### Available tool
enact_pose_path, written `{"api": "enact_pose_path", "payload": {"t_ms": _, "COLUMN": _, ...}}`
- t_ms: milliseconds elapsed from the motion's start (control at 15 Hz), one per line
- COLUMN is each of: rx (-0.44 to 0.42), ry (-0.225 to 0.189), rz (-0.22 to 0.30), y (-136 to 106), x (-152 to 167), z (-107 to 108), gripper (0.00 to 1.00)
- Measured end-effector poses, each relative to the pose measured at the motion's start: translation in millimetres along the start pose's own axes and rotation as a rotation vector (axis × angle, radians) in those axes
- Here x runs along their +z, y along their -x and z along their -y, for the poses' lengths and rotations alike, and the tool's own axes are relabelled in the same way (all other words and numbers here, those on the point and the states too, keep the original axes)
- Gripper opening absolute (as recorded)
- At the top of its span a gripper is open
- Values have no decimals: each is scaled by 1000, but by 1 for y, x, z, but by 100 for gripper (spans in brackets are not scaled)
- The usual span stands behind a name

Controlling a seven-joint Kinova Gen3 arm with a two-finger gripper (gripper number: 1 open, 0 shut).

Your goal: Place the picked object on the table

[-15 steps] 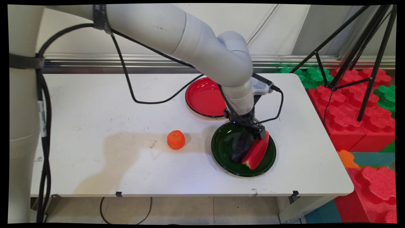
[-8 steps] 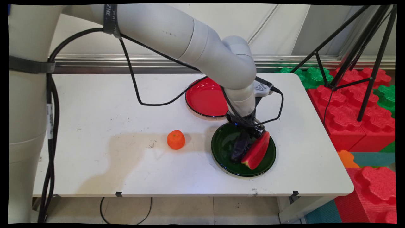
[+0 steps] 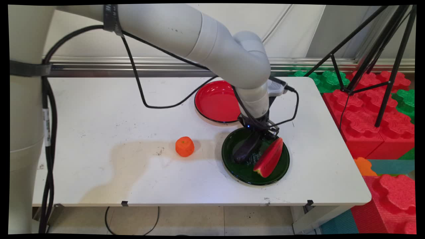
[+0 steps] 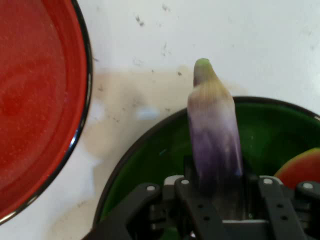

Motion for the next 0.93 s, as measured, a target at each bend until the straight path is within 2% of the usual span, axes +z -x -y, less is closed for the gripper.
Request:
{"api": "enact_pose_path", "payload": {"t_ms": 400, "rx": 13, "ry": -21, "rz": -51, "y": -13, "x": -38, "z": 7, "gripper": 0}}
{"api": "enact_pose_path", "payload": {"t_ms": 933, "rx": 69, "ry": -90, "rz": -153, "y": -17, "x": -116, "z": 51, "gripper": 0}}
